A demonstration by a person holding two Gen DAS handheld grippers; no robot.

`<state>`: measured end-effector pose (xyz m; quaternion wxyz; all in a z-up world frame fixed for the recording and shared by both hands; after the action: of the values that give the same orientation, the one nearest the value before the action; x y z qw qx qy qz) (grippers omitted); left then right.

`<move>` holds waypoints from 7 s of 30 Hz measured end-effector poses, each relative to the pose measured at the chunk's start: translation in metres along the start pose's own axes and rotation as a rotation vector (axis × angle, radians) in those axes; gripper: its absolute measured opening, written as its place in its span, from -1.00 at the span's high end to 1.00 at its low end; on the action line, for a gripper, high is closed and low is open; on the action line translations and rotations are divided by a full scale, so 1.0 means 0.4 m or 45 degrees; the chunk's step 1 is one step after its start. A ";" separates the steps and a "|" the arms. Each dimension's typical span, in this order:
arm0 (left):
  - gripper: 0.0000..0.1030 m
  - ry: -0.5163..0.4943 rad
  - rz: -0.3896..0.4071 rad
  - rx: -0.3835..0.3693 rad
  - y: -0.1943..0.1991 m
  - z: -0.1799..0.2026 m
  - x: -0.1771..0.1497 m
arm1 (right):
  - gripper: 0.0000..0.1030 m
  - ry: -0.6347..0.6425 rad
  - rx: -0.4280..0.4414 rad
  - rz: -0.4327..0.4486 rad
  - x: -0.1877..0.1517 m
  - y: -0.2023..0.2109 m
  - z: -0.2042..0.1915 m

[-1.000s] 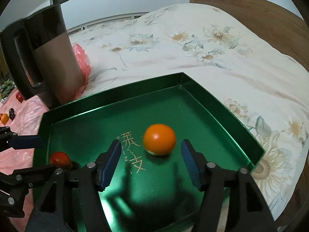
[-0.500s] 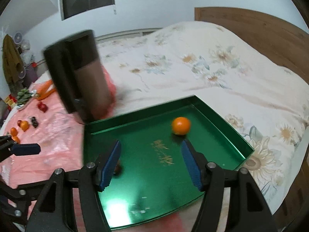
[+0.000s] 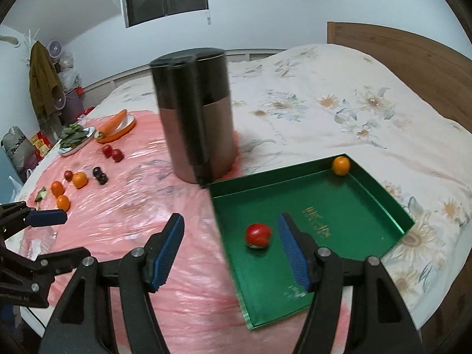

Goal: Organize fruits
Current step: 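Move both tools back toward the fruit on the pink sheet, then grasp a dark plum with the right tool while the left tool grasps an orange, then carry the plum and orange over the green tray with both tools, then open the right tool releasing the plum while the left tool releases the orange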

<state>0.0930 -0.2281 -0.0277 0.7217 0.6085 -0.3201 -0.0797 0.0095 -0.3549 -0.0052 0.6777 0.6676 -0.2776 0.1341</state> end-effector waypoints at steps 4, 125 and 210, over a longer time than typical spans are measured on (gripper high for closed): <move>-0.42 0.053 0.013 0.009 0.021 -0.048 -0.035 | -0.43 0.031 0.023 -0.012 -0.014 0.008 -0.054; 0.36 0.573 0.018 -0.164 -0.026 -0.475 -0.163 | 1.00 0.327 0.413 -0.245 -0.003 -0.186 -0.391; -0.13 -0.291 -0.063 -0.158 -0.124 0.363 0.127 | -0.22 -0.183 -0.061 0.010 -0.073 -0.018 0.324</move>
<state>0.0651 -0.3860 -0.0473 0.7144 0.5575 -0.3796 -0.1861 -0.0356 -0.4769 -0.0334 0.6713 0.6581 -0.3311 0.0817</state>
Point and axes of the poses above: each gripper's, at about its wrist camera, not at the fingertips, and y roughly against the way its jaws point, z to its right, x to its top, the point moved 3 cm from there along -y, roughly the way its jaws point, and after that the axes turned 14 degrees about -z, right-handed, at the moved point
